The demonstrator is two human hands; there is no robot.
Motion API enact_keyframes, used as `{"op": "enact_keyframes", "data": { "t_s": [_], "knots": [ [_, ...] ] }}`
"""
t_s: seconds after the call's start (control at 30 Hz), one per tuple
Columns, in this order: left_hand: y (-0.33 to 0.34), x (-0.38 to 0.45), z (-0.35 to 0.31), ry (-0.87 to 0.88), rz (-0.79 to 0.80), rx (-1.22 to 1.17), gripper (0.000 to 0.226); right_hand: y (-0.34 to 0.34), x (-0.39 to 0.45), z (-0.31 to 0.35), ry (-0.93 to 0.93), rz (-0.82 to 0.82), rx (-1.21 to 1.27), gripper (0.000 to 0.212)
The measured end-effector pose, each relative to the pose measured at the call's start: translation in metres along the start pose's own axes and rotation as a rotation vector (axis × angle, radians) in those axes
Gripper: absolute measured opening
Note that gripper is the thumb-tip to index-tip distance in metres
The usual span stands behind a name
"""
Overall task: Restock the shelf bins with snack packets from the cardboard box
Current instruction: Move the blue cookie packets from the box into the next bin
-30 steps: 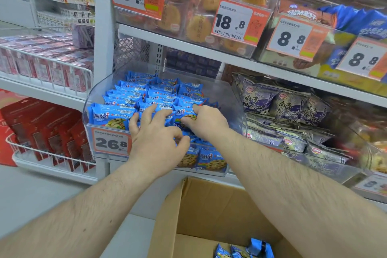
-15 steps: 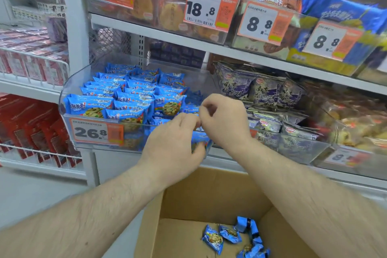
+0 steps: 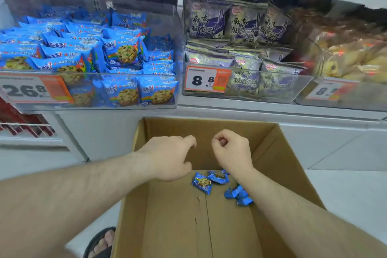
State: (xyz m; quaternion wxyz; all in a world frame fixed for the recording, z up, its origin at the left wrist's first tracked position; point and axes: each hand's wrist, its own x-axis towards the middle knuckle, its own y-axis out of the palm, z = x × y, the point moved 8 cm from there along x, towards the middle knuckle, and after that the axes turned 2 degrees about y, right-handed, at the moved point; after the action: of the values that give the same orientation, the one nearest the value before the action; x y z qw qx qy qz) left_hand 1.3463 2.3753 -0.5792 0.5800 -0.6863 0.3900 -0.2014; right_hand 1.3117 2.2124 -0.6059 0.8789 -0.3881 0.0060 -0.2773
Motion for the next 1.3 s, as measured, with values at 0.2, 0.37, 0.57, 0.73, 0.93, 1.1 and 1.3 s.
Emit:
{"op": "enact_keyframes", "data": {
  "t_s": [0.2, 0.37, 0.57, 0.73, 0.93, 1.1, 1.3],
  "knots": [
    [0.033, 0.014, 0.017, -0.054, 0.23, -0.049, 0.042, 0.112, -0.037, -0.149, 0.357, 0.58, -0.328, 0.023],
    [0.053, 0.025, 0.032, -0.109, 0.34, -0.164, 0.039, 0.178, -0.053, -0.177, 0.197, 0.73, -0.569, 0.046],
    [0.063, 0.031, 0.045, -0.139, 0.367, -0.297, 0.034, 0.224, -0.041, -0.184, 0.258, 0.852, -0.649, 0.066],
    [0.063, 0.026, 0.054, -0.174, 0.366, -0.37, 0.04, 0.217, -0.05, -0.176, 0.103, 0.762, -0.774, 0.05],
    [0.06, 0.019, 0.053, -0.198, 0.368, -0.351, 0.054, 0.168, -0.049, -0.152, 0.12, 0.566, -0.584, 0.016],
    [0.06, 0.013, 0.035, -0.159, 0.41, -0.308, 0.055, 0.155, -0.071, -0.201, 0.354, 0.716, -0.545, 0.045],
    [0.073, 0.007, 0.025, -0.122, 0.47, -0.274, 0.056, 0.184, -0.1, -0.208, 0.158, 0.872, -0.822, 0.076]
  ]
}}
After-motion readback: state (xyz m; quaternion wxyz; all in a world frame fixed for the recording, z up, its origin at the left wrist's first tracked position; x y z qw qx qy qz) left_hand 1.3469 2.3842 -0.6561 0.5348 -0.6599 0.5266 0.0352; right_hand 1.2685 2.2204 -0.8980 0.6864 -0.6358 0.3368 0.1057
